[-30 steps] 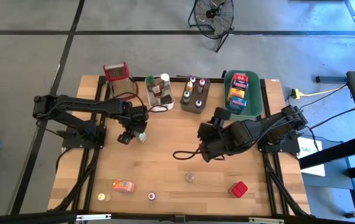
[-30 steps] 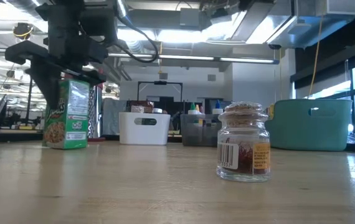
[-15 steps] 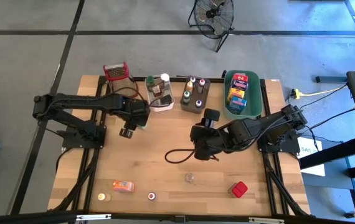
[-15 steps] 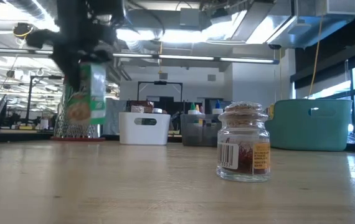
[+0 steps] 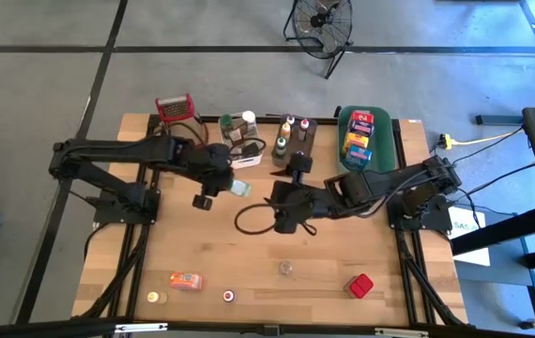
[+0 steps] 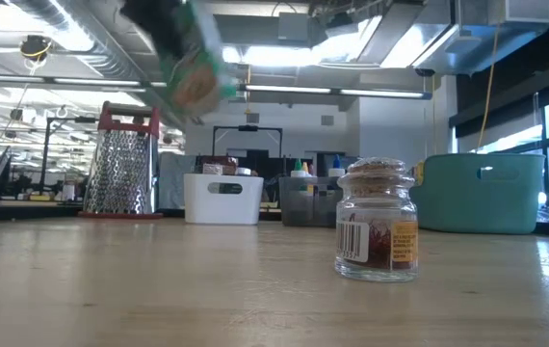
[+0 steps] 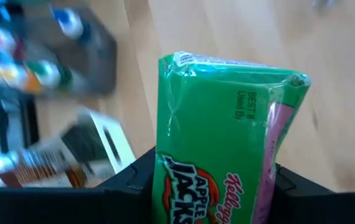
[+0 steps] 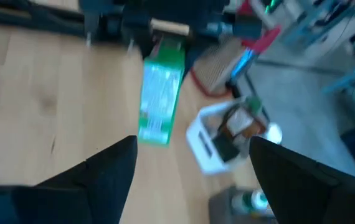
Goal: Pick & Place Kitchen Items
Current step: Put the green cereal box into the green bin
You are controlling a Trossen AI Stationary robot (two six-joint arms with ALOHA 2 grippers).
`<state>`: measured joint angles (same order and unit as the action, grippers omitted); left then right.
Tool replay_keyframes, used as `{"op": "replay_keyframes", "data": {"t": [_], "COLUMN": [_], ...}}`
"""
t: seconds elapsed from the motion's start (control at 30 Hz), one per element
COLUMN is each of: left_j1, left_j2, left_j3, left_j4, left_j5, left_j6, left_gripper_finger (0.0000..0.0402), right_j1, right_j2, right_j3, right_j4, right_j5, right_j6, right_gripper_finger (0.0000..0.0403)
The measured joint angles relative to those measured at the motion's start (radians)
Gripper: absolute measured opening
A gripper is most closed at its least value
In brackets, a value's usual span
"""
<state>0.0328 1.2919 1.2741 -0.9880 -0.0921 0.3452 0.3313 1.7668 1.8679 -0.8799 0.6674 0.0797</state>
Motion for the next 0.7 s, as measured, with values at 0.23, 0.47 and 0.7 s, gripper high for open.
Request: {"op": "replay_keyframes", "data": {"t": [0.23,0.47,0.7], "left_j1": [-0.069,-0.094,-0.094], "left_j2": [0.000,0.000,0.000], "left_j3": [0.062,0.069,0.069], "left_j4": [0.135,0.213,0.219], "left_j5": [-0.058,-0.143,-0.143], "left_j6": [-0.015,0.000,0.001], "left_gripper_finger": [0.0150,0.0150,0.0150], "right_j1": [-0.025,-0.039,-0.071], "right_j2": [0.008,0.011,0.019], "right_j3": [-0.023,-0.121,-0.122], "right_j4": [0.154,0.357,0.391], "right_j5": [0.002,-0.044,-0.115], "right_j6": [-0.140,-0.291,-0.332], "right_gripper_finger": [0.0313,0.0313,0.0313]}}
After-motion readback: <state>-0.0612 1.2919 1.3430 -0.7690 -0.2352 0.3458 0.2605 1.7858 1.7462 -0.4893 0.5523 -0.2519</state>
